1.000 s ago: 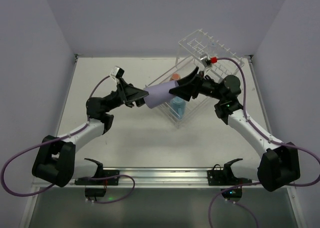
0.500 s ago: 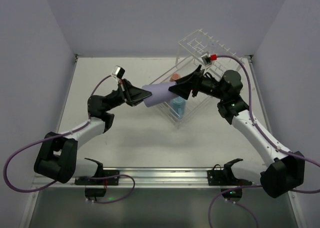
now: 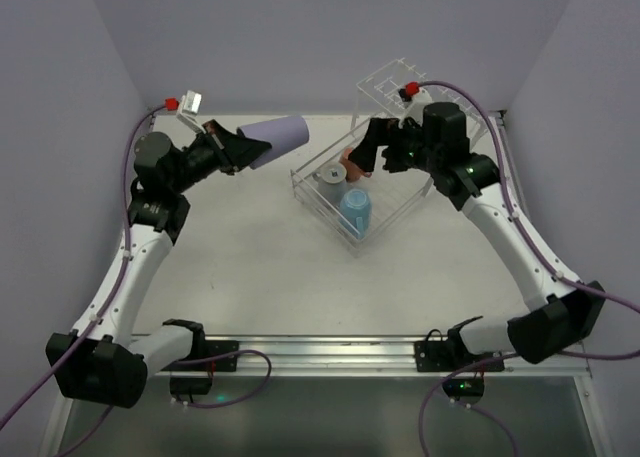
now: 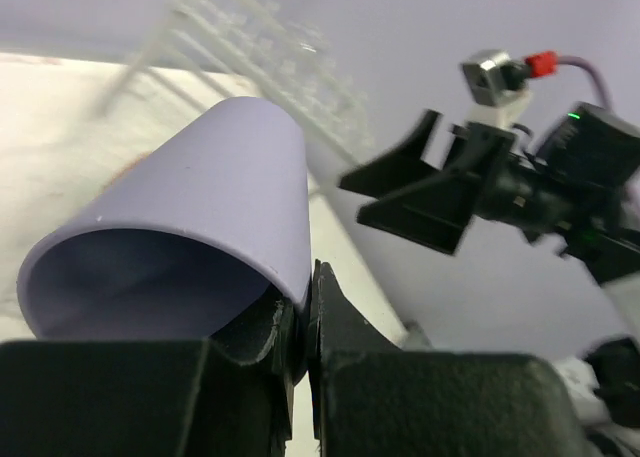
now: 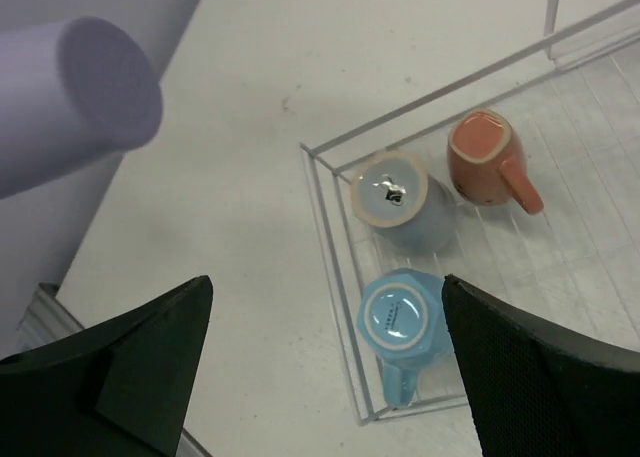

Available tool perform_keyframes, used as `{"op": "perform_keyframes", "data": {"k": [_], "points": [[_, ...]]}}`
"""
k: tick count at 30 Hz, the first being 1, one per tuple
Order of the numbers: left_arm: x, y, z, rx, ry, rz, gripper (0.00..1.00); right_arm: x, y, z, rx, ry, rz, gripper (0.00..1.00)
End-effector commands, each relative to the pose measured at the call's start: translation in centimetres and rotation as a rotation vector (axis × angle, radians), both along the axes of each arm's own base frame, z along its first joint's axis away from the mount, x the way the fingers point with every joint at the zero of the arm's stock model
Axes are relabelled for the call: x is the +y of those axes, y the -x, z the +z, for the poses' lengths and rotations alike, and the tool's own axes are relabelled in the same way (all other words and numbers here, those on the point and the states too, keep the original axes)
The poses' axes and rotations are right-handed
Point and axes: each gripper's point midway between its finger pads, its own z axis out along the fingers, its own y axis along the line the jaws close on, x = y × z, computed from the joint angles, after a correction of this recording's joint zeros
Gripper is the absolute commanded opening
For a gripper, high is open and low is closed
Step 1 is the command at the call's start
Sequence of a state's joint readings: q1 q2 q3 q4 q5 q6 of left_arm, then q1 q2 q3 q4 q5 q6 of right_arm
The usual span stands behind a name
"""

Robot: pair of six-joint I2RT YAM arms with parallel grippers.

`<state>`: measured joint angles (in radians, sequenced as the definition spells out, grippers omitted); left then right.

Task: Unload the cups from the dish rack

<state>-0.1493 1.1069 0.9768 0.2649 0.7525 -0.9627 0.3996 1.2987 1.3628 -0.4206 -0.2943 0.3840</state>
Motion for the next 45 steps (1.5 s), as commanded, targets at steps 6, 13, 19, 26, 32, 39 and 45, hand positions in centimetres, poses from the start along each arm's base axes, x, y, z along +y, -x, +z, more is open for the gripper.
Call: {"op": "perform_keyframes", "data": {"k": [6,13,19,26,32,39,45], "points": [[10.0,-3.3,-10.8,0.344,-0.636,0.488,0.00,-0.5,-1.1,-7.4,0.268,0.425,-0.108,0.99],[16.9,-3.4,-16.5,0.516,-0.942,0.743,0.00,-1.1,-0.5,-8.8,0.313,0.482,-0.116,0.99],[17.4,-3.9,-19.3,0.579,-1.050,0.697,0.00,-0.5,0.1,-10.4,0.350,0.500,-0.046,0.99],[18.3,-3.9,-22.4,0.664,-1.183,0.670,0.00,0.4,0.4,-12.0,0.375,0.534,-0.011,0.99],[17.9,-4.9,-24.3,0.715,-1.209,0.630,0.00,0.7,0.7,-13.0,0.388,0.545,0.006,0.99],[16.9,-6.9,-25.4,0.748,-1.209,0.570,0.00,0.4,0.6,-13.7,0.398,0.570,0.000,0.99],[16.7,-7.8,-25.0,0.737,-1.186,0.577,0.18,0.5,0.7,-14.5,0.413,0.576,0.013,0.99]]}}
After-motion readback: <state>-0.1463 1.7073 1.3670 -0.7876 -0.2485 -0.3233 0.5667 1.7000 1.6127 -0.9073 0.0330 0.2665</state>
